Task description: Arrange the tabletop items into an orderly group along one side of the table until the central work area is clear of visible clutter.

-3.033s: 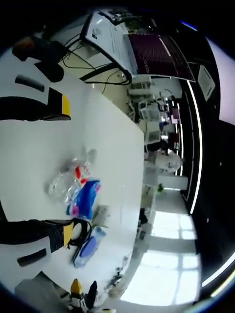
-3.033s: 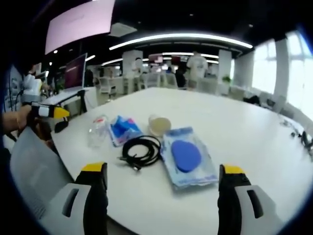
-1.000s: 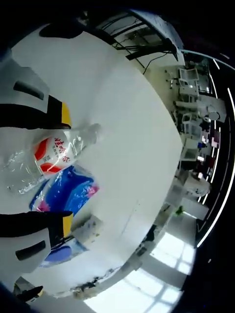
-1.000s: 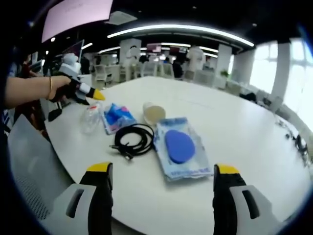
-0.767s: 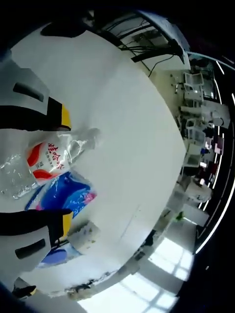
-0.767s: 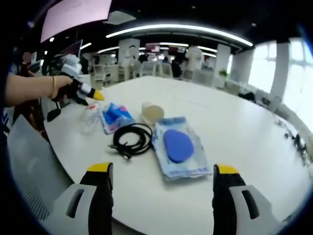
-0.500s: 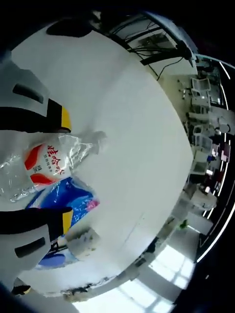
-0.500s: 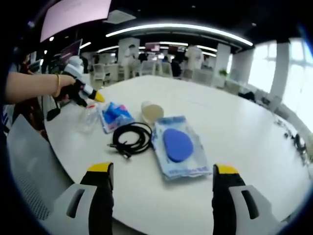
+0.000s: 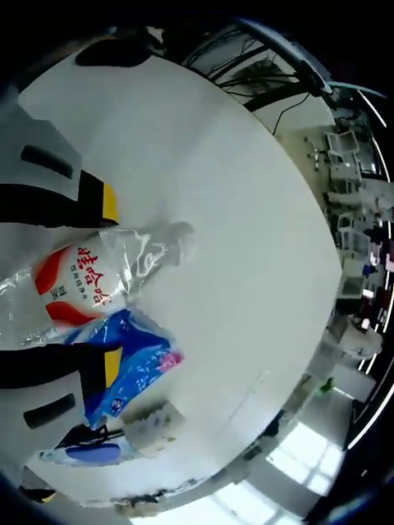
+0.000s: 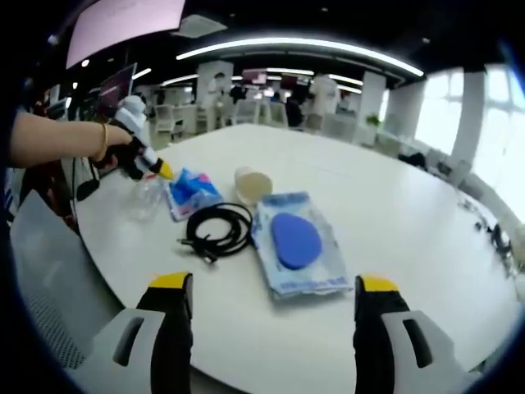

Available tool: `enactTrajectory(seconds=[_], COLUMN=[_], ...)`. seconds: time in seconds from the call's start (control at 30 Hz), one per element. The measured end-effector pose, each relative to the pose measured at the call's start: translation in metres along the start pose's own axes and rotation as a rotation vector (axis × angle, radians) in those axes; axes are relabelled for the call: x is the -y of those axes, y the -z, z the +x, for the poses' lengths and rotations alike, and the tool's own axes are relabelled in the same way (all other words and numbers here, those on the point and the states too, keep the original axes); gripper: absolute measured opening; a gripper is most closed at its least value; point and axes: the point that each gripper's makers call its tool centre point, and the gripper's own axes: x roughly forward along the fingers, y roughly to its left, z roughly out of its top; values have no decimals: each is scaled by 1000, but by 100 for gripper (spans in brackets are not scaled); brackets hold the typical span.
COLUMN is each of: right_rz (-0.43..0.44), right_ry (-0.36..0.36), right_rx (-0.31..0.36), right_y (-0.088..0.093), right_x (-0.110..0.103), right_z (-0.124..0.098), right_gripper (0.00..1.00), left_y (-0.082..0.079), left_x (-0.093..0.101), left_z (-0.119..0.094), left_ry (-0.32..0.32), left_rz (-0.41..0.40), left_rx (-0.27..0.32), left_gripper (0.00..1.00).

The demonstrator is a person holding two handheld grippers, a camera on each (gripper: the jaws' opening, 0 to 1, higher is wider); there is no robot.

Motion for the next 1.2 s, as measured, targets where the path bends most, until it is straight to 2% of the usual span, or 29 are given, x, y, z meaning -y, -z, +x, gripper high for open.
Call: enactTrajectory(seconds=[0.07, 0.13, 0.3, 0.53, 0.73, 0.97, 1.2], right_rz=[0, 1, -5, -7, -14, -20, -23], right_ry=[2, 3, 5, 9, 7, 7, 14], right_rx=[-1, -2, -14, -12, -14, -19, -26], right_y=[0, 0, 3, 2, 3, 3, 4], right_x=[0, 1, 2, 3, 2, 2, 3], right_z=[0, 0, 0, 0, 0, -1, -1], right_gripper=[78, 77, 76, 75, 74, 74, 74], left_y=[2, 2, 2, 0, 0, -2, -12], left_x=[-4, -7, -7, -2, -4, -1, 2], left_z=[0, 1, 2, 3, 2, -8, -21], left_ry=[-26, -22, -21, 38, 62, 86, 124], left_rz=[34, 9, 5, 36, 10, 16, 45], left_rx=[-11, -7, -10, -28, -21, 18, 103], left_gripper=[48, 47, 46, 45, 44, 42, 40])
